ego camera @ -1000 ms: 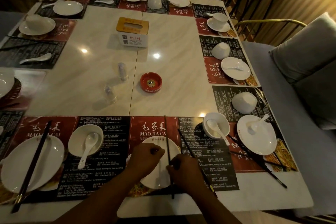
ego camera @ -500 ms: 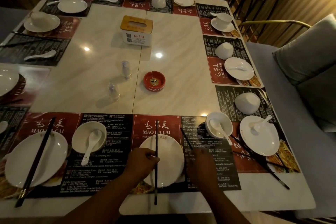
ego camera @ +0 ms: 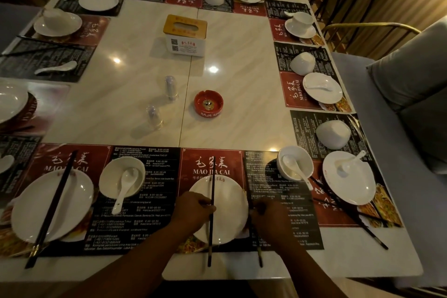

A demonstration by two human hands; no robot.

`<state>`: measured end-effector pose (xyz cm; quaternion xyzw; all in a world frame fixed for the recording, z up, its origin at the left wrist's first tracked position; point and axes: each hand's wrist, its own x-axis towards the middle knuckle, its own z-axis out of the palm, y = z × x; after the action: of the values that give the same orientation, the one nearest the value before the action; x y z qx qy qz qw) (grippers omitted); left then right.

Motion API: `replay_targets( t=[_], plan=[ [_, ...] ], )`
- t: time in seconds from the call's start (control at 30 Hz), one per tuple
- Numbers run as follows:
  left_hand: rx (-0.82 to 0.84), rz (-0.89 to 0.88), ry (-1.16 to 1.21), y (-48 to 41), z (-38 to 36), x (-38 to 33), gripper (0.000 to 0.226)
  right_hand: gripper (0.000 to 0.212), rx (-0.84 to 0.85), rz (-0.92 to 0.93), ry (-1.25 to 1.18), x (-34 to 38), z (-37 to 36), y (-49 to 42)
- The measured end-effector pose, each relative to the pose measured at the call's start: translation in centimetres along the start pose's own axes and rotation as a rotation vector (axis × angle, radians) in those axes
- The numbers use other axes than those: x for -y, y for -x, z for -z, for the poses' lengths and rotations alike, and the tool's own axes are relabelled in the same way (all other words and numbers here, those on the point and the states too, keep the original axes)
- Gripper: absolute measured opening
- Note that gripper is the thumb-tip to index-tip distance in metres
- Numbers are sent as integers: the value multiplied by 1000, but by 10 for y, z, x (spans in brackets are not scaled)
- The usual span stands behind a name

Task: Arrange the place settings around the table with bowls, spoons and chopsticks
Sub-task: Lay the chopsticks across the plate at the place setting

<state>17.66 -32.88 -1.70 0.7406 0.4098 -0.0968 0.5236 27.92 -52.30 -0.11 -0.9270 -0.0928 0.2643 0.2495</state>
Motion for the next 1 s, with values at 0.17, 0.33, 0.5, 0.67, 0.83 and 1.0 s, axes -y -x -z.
replay_targets(
  t=[0.17, 0.33, 0.5, 0.67, 0.83, 1.0],
  plan=[
    [-4, -25, -13, 2, -4, 0, 17, 24, 114, 3, -145, 32, -35, 17],
    [5, -27, 1, 4, -6, 0, 18, 24, 90, 55, -74, 41, -53, 13],
    [-3, -8, 1, 3, -8, 4, 15, 25, 99, 31, -84, 44, -55, 10],
    [7, 16, 46, 3, -7, 4, 13, 21, 93, 42, -91, 43, -55, 7],
    [20, 35, 102, 2, -7, 3, 11, 22, 134, 57, -129, 41, -52, 8],
    [39, 32, 104, 1, -8, 3, 9, 25, 142, 57, -171, 40, -53, 9]
  ],
)
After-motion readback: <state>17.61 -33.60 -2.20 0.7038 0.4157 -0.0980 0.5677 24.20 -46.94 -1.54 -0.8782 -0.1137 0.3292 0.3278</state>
